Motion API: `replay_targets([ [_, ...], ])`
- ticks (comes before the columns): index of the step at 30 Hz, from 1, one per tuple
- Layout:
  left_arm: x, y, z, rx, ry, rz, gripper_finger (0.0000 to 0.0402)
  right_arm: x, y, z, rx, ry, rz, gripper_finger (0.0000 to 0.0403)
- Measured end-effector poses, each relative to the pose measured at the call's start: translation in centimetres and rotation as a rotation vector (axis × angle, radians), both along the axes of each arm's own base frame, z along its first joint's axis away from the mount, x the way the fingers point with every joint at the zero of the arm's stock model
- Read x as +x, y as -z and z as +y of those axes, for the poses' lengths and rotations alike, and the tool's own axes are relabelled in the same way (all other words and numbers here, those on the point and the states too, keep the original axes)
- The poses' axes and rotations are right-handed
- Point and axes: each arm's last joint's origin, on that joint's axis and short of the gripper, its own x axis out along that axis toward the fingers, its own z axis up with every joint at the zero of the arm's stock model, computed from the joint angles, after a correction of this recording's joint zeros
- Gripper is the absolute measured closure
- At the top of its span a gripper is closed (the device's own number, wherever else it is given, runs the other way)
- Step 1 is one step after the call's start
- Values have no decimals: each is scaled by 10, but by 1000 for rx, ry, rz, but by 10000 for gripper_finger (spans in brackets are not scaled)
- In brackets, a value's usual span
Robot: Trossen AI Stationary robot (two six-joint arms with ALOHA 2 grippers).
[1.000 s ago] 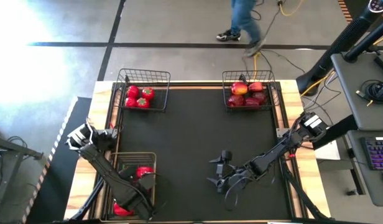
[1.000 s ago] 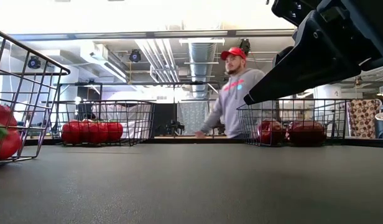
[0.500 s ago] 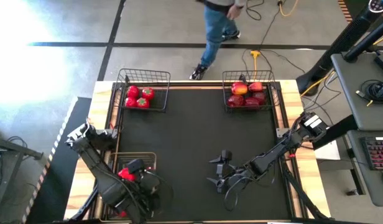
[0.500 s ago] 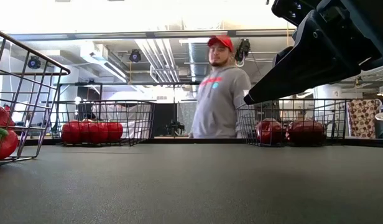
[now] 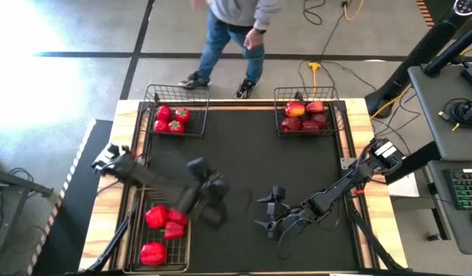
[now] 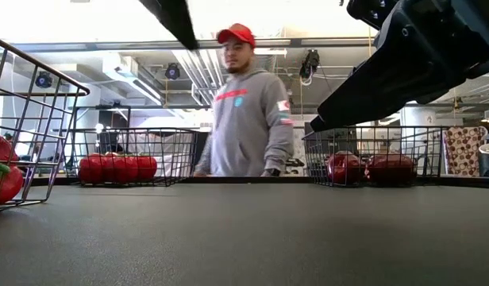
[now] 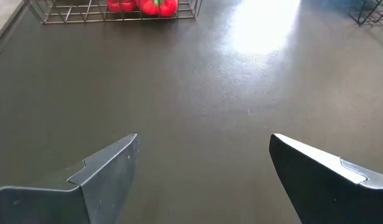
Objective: Sort produce into baskets
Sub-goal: Return to Home Position
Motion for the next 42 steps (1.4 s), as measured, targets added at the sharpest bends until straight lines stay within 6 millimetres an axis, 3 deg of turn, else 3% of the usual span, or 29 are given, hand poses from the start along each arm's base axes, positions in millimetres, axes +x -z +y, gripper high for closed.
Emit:
replay_targets([
  [8, 54, 42, 76, -27, 173, 79, 263, 0, 1, -2, 15, 17, 2, 51],
  [11, 57, 54, 99, -128, 246, 54, 288, 3, 1, -8, -28, 15, 11, 51],
  [15, 47, 65, 124, -164, 263, -12, 321, 9, 1, -21, -126, 42, 16, 51],
  [18, 31, 60, 135, -158, 249, -69, 341, 16, 1, -38, -243, 104, 24, 51],
  [22, 1, 38, 139, -148, 257, -131, 357, 29, -1, -69, -326, 166, 55, 58],
  [29, -65, 14, 138, -170, 258, -286, 364, 53, -11, -117, -223, 191, 59, 104],
  [34, -114, 5, 137, -198, 269, -408, 364, 60, -22, -133, -324, 160, 108, 168],
  [42, -178, -20, 142, -203, 302, -592, 364, 62, -57, -146, -490, 79, 221, 300],
])
